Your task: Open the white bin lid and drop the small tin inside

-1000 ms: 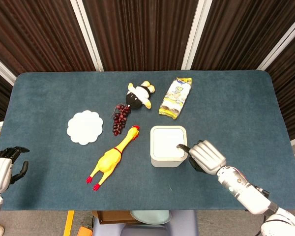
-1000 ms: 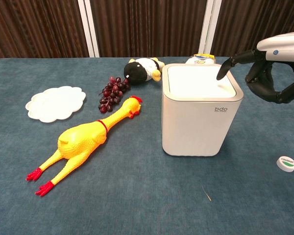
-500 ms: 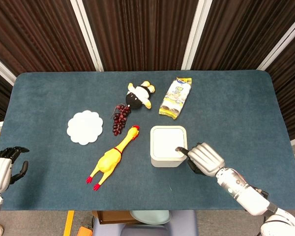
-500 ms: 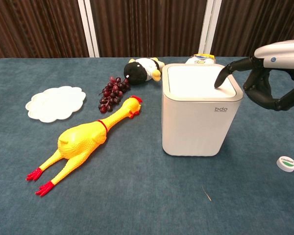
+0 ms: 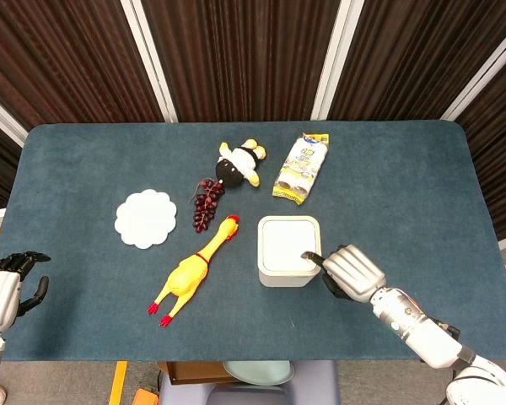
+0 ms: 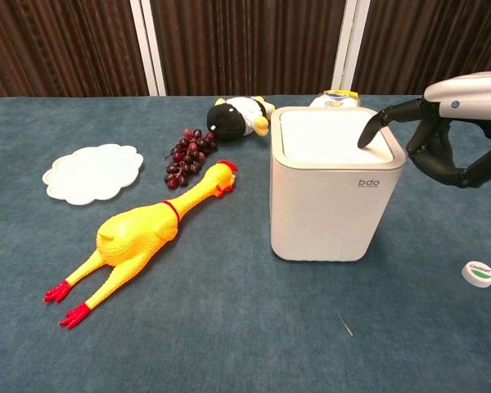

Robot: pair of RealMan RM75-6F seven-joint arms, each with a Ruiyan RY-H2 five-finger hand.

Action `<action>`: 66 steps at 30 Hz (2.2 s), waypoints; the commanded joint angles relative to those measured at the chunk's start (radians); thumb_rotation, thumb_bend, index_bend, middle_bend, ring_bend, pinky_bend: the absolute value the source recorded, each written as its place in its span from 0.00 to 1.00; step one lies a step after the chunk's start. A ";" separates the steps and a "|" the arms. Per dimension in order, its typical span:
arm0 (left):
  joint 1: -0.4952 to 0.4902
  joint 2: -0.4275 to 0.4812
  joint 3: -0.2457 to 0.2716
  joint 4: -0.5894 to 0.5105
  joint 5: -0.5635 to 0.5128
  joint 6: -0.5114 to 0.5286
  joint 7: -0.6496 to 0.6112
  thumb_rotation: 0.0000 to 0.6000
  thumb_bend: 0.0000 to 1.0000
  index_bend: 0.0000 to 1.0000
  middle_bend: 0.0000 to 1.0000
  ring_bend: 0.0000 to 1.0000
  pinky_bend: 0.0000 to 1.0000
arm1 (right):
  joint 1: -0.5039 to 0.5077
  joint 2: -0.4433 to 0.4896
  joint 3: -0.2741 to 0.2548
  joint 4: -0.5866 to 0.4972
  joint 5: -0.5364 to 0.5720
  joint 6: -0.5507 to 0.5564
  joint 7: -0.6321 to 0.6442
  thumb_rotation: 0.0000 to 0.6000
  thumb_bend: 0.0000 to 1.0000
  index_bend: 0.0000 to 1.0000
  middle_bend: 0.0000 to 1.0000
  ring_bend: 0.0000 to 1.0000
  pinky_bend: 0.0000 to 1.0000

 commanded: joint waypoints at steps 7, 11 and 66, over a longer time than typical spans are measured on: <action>-0.001 0.000 0.001 0.000 0.000 -0.003 -0.001 1.00 0.46 0.38 0.39 0.37 0.48 | 0.002 0.001 -0.004 0.003 -0.005 -0.004 0.019 1.00 0.73 0.33 0.77 0.65 0.59; -0.001 0.000 0.001 0.000 0.000 -0.004 0.001 1.00 0.46 0.38 0.39 0.37 0.48 | 0.007 0.001 -0.006 0.008 -0.001 -0.015 0.027 1.00 0.73 0.33 0.77 0.65 0.59; -0.008 -0.006 0.009 -0.006 0.001 -0.023 0.031 1.00 0.46 0.38 0.39 0.37 0.48 | -0.430 -0.124 -0.087 0.413 -0.200 0.483 0.379 1.00 0.19 0.46 0.85 0.75 0.68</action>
